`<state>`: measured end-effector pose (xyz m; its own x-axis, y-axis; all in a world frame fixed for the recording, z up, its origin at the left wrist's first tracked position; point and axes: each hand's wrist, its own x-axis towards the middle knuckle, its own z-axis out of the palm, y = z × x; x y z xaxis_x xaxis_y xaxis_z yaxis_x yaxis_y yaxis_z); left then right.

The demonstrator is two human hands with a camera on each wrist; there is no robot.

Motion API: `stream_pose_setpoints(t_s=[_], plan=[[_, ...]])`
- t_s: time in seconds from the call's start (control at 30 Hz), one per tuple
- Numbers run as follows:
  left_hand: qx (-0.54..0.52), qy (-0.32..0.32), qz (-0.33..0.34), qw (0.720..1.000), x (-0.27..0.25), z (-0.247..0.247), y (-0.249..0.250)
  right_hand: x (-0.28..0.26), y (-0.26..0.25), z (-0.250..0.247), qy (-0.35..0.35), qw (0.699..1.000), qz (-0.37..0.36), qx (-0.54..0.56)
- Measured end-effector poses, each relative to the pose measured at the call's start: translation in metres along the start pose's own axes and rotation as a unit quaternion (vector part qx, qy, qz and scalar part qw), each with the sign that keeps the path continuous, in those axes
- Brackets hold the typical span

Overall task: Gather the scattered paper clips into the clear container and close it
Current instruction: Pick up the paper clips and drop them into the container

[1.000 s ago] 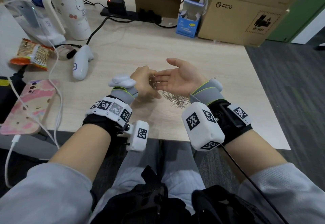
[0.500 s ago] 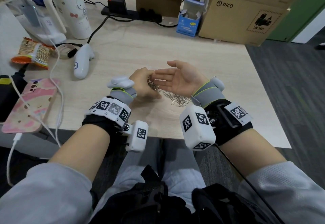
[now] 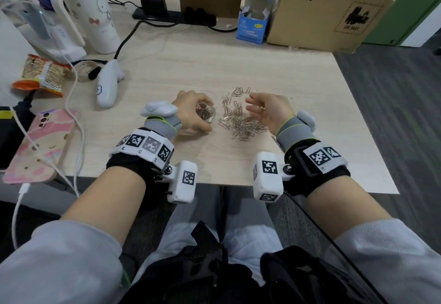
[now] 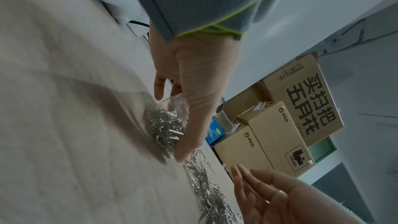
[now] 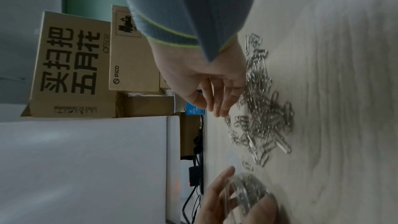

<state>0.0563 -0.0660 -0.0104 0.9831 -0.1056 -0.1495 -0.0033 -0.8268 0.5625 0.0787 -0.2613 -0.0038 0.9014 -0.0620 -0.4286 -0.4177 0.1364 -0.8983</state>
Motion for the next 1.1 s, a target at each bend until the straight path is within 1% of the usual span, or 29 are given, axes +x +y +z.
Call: stream_pose_setpoints(t_s=[0.1,0.2,0.27,0.37,0.43,0.5,0.6,0.7,0.8,0.93,1.0,1.1], plan=[[0.038,-0.016,-0.011,0.999,0.005,-0.001,0.001,0.008,0.003,-0.013,0.057,0.994,-0.052,-0.072],[0.073,-0.026,-0.021,0.997,0.009,-0.003,0.005,0.016,0.006,-0.027,0.096,0.978,-0.073,-0.168],[0.09,-0.012,-0.026,0.996,0.01,-0.003,0.01,0.018,0.007,-0.034,0.121,0.966,-0.085,-0.214],[0.09,0.025,-0.008,0.996,0.015,-0.001,0.018,0.018,0.008,-0.043,0.152,0.946,-0.11,-0.264],[0.096,0.036,0.004,0.995,0.019,0.0,0.023,0.018,0.01,-0.046,0.15,0.935,-0.11,-0.302],[0.126,0.038,0.008,0.991,0.025,0.003,0.03,0.017,0.011,-0.052,0.132,0.929,-0.097,-0.333],[0.197,0.029,-0.005,0.98,0.031,0.006,0.034,0.015,0.015,-0.054,0.108,0.922,-0.08,-0.362],[0.227,0.021,-0.019,0.973,0.033,0.012,0.036,0.016,0.017,-0.057,0.093,0.912,-0.096,-0.388],[0.205,0.035,-0.009,0.978,0.033,0.019,0.036,0.016,0.02,-0.055,0.081,0.9,-0.118,-0.411],[0.146,0.019,0.018,0.989,0.034,0.024,0.042,0.017,0.025,-0.051,0.067,0.905,-0.137,-0.396],[0.141,0.035,0.022,0.989,0.034,0.022,0.044,0.017,0.026,-0.051,0.068,0.912,-0.148,-0.377],[0.184,0.101,0.009,0.978,0.036,0.014,0.039,0.019,0.025,-0.056,0.09,0.91,-0.159,-0.373]])
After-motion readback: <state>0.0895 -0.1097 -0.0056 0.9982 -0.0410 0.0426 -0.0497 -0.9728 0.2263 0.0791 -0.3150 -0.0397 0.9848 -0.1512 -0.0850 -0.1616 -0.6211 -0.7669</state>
